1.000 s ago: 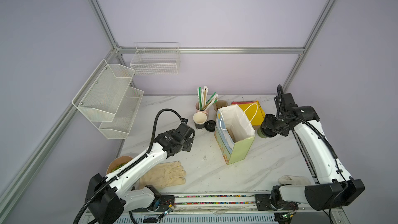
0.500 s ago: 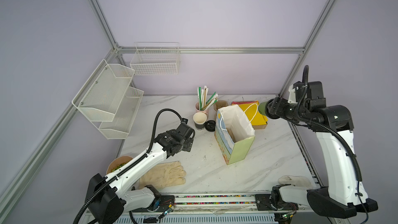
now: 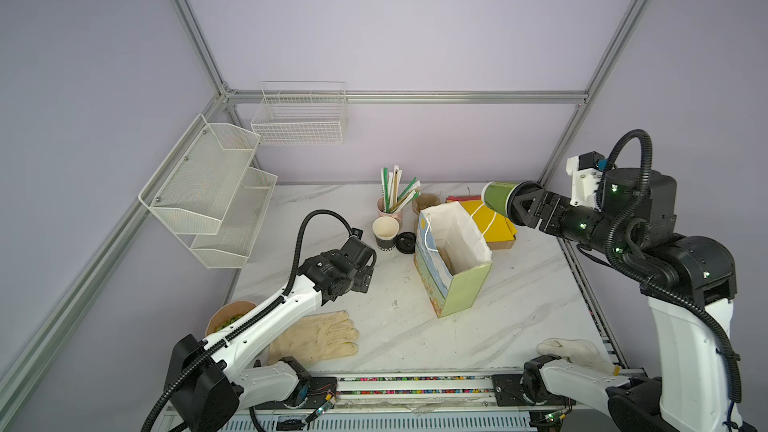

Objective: Pack the takeout coffee
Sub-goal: 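Lift the green cup with the right gripper toward the bag opening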

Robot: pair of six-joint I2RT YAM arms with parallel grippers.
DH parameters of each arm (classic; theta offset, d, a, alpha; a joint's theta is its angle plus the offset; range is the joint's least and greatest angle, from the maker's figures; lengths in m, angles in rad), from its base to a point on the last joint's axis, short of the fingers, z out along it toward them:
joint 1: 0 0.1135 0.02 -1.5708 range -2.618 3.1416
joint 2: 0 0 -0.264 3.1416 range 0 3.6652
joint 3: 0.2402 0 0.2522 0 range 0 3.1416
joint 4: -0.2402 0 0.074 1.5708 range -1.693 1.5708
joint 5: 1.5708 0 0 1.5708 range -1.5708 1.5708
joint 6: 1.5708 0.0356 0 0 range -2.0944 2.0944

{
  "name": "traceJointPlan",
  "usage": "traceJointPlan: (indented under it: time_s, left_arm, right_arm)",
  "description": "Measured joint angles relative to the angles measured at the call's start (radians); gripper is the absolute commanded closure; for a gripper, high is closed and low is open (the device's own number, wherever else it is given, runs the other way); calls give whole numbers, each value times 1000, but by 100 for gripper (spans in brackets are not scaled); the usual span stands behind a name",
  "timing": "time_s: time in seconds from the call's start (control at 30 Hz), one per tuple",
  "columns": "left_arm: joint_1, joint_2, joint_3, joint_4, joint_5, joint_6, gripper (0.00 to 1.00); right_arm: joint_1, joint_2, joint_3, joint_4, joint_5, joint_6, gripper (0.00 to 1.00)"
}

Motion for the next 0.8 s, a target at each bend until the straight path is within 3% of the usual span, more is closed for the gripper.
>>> traceJointPlan:
  time_s: [0.8]
  left_arm:
    - [7,14,0,-1,0,3,0]
  right_arm:
    - [139,111,-80,-7,14,-14,25]
